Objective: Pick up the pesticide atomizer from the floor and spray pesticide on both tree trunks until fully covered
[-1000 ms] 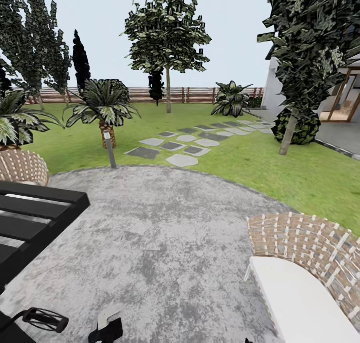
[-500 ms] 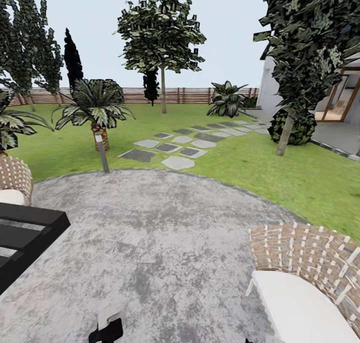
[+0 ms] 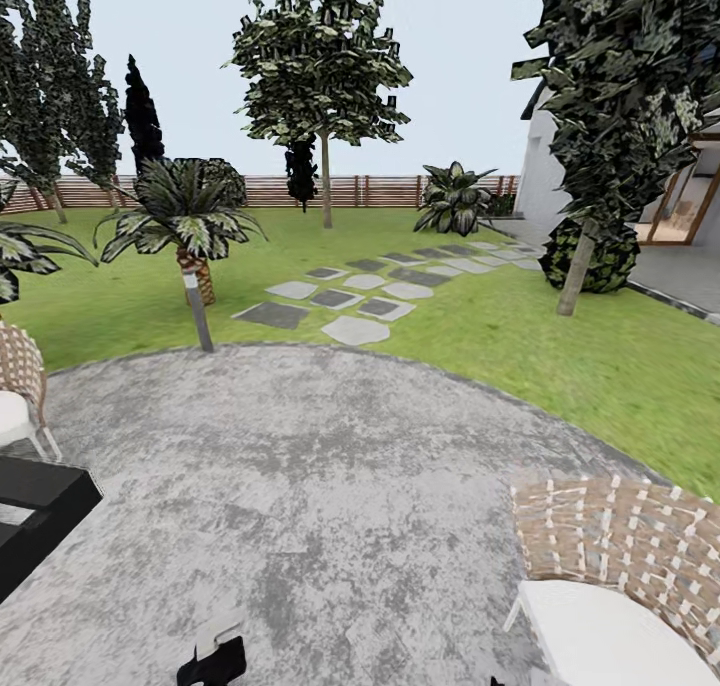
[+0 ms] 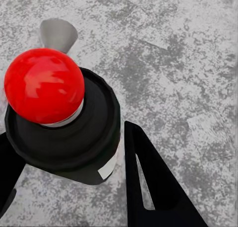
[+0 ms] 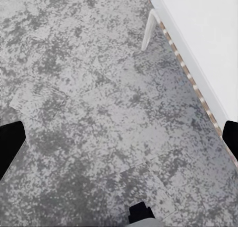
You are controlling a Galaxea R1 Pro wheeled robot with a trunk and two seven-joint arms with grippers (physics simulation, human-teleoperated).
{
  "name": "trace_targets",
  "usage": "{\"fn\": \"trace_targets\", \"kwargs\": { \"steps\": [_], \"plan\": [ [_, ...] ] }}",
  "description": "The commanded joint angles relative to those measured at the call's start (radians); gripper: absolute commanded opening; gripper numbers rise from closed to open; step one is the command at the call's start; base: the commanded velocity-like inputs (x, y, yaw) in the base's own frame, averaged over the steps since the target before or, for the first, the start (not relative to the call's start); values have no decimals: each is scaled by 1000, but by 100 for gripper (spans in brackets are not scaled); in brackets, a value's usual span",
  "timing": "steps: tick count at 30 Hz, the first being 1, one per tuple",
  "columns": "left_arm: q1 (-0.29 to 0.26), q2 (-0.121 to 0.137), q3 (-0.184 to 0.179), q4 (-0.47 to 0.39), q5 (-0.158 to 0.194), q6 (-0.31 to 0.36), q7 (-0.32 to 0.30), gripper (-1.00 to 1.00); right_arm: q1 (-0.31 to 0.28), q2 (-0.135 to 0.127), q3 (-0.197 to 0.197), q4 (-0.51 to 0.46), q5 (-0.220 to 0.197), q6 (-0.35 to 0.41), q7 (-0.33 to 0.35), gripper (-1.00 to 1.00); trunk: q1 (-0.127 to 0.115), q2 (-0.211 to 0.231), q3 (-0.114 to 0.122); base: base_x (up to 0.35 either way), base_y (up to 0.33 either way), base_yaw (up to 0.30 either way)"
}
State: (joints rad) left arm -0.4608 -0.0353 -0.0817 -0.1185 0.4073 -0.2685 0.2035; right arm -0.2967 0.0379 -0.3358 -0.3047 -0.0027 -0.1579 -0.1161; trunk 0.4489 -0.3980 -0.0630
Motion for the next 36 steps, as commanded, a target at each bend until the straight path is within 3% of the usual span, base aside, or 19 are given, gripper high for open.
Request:
{"fn": "trace_targets", "kwargs": {
  "steps": [1, 36],
  "plan": [
    [-1, 0, -9, 0, 7, -3, 5, -100, -1, 0, -2, 0, 0, -3, -2, 100, 1, -2, -2, 334, 0, 0],
    [-1, 1, -7, -1, 7, -3, 5, -100, -1, 1, -2, 3, -1, -4, -2, 100, 1, -2, -2, 334, 0, 0]
  ]
}}
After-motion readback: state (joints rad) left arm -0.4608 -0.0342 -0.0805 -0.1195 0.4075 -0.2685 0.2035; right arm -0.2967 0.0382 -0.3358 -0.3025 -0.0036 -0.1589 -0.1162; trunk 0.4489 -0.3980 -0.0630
